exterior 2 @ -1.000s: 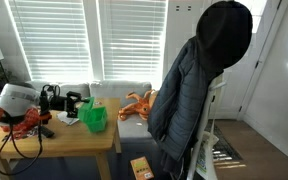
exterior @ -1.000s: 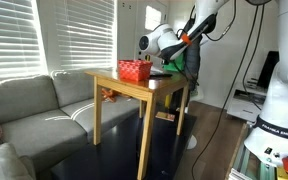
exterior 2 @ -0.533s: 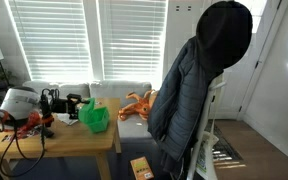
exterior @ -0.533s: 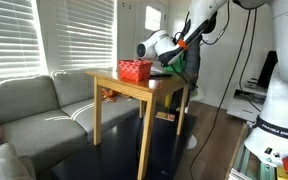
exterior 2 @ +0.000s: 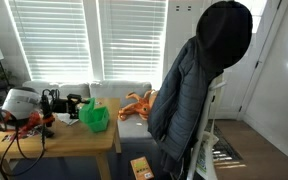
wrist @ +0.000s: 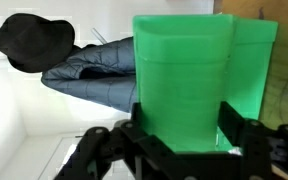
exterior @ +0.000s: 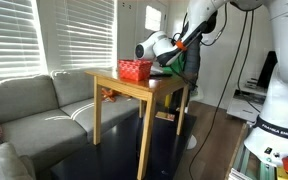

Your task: Open the green container.

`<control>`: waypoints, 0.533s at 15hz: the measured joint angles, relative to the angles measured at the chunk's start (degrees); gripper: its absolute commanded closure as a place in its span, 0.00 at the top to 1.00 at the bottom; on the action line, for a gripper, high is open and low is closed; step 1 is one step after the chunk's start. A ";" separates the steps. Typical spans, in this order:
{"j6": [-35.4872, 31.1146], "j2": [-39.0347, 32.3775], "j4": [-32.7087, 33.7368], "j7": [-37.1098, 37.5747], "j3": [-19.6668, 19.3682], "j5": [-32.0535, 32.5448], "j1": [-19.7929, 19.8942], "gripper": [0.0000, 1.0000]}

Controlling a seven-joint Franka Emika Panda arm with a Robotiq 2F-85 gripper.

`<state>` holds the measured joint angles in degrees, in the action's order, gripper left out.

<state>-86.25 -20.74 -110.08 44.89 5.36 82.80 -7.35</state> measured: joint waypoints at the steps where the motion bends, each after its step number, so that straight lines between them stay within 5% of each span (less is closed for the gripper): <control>1: 0.00 0.00 0.09 0.01 0.05 0.00 -0.01 0.50; 8: -7.74 6.09 0.38 -0.93 0.14 -3.44 1.63 0.50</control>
<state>-93.99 -14.65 -109.70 43.96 5.50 79.36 -5.72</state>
